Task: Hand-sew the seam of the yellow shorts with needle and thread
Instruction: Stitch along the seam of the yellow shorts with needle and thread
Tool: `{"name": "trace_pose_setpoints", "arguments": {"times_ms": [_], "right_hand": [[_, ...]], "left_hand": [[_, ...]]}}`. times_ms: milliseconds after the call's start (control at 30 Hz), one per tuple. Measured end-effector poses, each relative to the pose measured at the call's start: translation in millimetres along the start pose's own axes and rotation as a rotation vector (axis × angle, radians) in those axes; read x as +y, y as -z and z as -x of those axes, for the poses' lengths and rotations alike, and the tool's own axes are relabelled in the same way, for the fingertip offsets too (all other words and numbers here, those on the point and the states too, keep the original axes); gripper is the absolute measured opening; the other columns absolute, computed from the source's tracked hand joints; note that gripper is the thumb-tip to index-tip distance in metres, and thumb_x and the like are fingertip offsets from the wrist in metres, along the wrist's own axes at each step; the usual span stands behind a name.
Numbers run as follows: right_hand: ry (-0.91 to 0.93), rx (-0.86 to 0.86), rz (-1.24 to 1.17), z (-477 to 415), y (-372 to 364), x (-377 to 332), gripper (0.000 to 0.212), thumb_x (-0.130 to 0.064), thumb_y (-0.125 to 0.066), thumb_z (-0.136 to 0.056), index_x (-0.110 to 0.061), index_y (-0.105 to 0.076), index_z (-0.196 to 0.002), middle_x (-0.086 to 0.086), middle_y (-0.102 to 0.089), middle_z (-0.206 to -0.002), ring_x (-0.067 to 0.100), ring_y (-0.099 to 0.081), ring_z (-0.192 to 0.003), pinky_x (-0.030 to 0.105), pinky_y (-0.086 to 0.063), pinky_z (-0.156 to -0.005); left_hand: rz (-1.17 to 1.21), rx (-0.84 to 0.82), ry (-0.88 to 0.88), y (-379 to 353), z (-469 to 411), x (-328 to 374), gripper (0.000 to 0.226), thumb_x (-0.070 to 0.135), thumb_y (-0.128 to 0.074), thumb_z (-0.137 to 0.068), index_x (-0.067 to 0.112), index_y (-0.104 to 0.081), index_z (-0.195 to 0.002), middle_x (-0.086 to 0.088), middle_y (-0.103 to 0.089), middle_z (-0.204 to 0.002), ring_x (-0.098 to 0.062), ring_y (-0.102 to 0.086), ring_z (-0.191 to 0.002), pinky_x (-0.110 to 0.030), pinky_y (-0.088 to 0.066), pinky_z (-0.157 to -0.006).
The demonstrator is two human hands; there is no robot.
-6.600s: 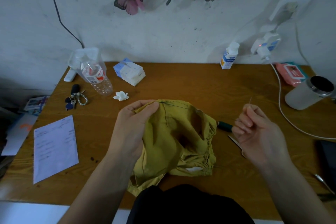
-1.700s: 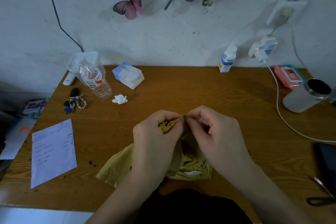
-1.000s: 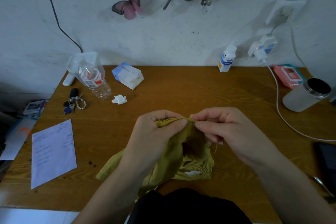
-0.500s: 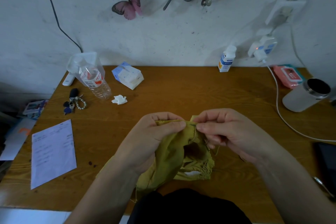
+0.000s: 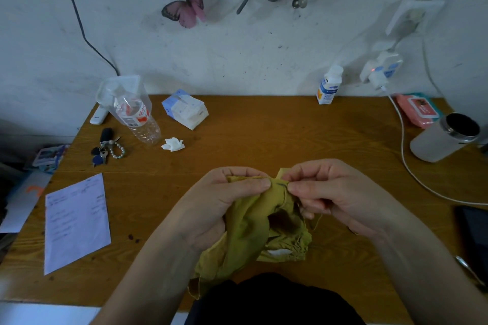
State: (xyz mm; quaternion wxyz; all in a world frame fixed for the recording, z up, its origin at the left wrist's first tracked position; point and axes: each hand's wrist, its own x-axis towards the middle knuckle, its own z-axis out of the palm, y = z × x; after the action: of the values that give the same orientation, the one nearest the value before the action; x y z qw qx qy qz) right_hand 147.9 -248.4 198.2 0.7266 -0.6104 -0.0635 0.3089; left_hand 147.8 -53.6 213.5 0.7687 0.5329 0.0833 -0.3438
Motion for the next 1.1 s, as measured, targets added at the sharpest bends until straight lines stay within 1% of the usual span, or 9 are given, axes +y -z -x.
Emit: {"name": "trace_pose_setpoints", "arguments": {"times_ms": [200, 333, 433, 533, 600, 667, 833, 1000, 1100], "right_hand": [[0.021, 0.01, 0.043, 2.8, -2.6, -1.3, 0.01, -0.015, -0.061, -0.077, -0.016, -0.071, -0.076, -0.005, -0.043, -0.045, 0.006, -0.034, -0.04, 0.02, -0.038, -0.049], [0.076, 0.051, 0.158, 4.7, -6.2, -0.7, 0.013, -0.018, -0.059, -0.079, -0.022, -0.069, -0.072, -0.007, -0.045, -0.046, 0.006, -0.037, -0.043, 0.02, -0.033, -0.049], [0.144, 0.101, 0.219, 5.9, -11.0, 0.9, 0.015, -0.021, -0.057, -0.081, -0.026, -0.065, -0.069, -0.008, -0.046, -0.048, 0.005, -0.038, -0.045, 0.014, -0.033, -0.047], [0.223, 0.175, 0.358, 6.1, -15.4, 4.1, 0.013, -0.026, -0.056, -0.082, -0.026, -0.062, -0.071, -0.007, -0.048, -0.05, 0.004, -0.041, -0.048, 0.012, -0.034, -0.049], [0.233, 0.197, 0.336, 6.3, -15.4, 5.5, 0.009, -0.027, -0.058, -0.082, -0.024, -0.062, -0.076, -0.008, -0.049, -0.051, 0.004, -0.042, -0.048, 0.012, -0.035, -0.049], [0.216, 0.195, 0.296, 6.3, -13.7, 5.6, 0.003, -0.027, -0.059, -0.081, -0.027, -0.062, -0.081, -0.008, -0.049, -0.05, 0.005, -0.043, -0.049, 0.013, -0.036, -0.049], [0.222, 0.161, 0.258, 4.9, -13.1, 6.8, 0.008, -0.028, -0.058, -0.082, -0.035, -0.062, -0.082, -0.008, -0.048, -0.048, 0.004, -0.042, -0.048, 0.014, -0.036, -0.048], [0.246, 0.146, 0.221, 4.2, -13.7, 7.4, 0.005, -0.025, -0.058, -0.082, -0.027, -0.06, -0.086, -0.008, -0.046, -0.047, 0.005, -0.04, -0.047, 0.013, -0.035, -0.048], [0.235, 0.13, 0.216, 2.8, -13.0, 7.8, 0.008, -0.024, -0.058, -0.082, -0.022, -0.059, -0.089, -0.01, -0.046, -0.047, 0.004, -0.04, -0.047, 0.013, -0.035, -0.048]], "left_hand": [[0.011, -0.021, 0.026, 1.5, -1.2, -2.2, 0.008, 0.007, -0.07, -0.063, 0.006, -0.074, -0.07, -0.01, -0.071, -0.065, -0.018, -0.068, -0.058, -0.026, -0.057, -0.058], [0.003, -0.013, 0.024, 1.3, -2.1, -4.0, 0.011, 0.008, -0.073, -0.064, 0.005, -0.074, -0.074, -0.011, -0.072, -0.068, -0.019, -0.069, -0.06, -0.028, -0.058, -0.061], [-0.014, -0.004, 0.016, 0.5, -2.7, -5.3, 0.012, 0.01, -0.073, -0.065, 0.006, -0.075, -0.076, -0.012, -0.072, -0.07, -0.02, -0.069, -0.062, -0.03, -0.059, -0.064], [0.015, 0.025, 0.007, -0.8, -3.5, -8.1, 0.016, 0.011, -0.073, -0.063, 0.004, -0.075, -0.077, -0.013, -0.071, -0.069, -0.02, -0.069, -0.061, -0.03, -0.059, -0.063], [0.07, 0.026, 0.019, -1.2, -3.8, -10.4, 0.02, 0.011, -0.074, -0.062, 0.002, -0.074, -0.08, -0.015, -0.071, -0.073, -0.023, -0.069, -0.063, -0.033, -0.059, -0.068], [0.114, 0.003, 0.038, -1.9, -3.2, -12.3, 0.023, 0.011, -0.073, -0.063, 0.0, -0.073, -0.083, -0.017, -0.071, -0.076, -0.024, -0.069, -0.066, -0.035, -0.058, -0.072], [0.143, -0.006, 0.05, -2.8, -2.5, -13.2, 0.023, 0.01, -0.07, -0.065, -0.002, -0.072, -0.084, -0.018, -0.071, -0.076, -0.024, -0.07, -0.065, -0.034, -0.058, -0.07], [0.14, 0.012, 0.056, -3.8, -1.2, -12.7, 0.023, 0.009, -0.07, -0.063, -0.003, -0.071, -0.083, -0.018, -0.071, -0.075, -0.023, -0.069, -0.063, -0.032, -0.058, -0.067], [0.116, 0.031, 0.058, -6.1, -1.1, -13.4, 0.028, 0.009, -0.07, -0.064, -0.007, -0.069, -0.087, -0.02, -0.07, -0.079, -0.025, -0.068, -0.065, -0.035, -0.058, -0.071]]}}
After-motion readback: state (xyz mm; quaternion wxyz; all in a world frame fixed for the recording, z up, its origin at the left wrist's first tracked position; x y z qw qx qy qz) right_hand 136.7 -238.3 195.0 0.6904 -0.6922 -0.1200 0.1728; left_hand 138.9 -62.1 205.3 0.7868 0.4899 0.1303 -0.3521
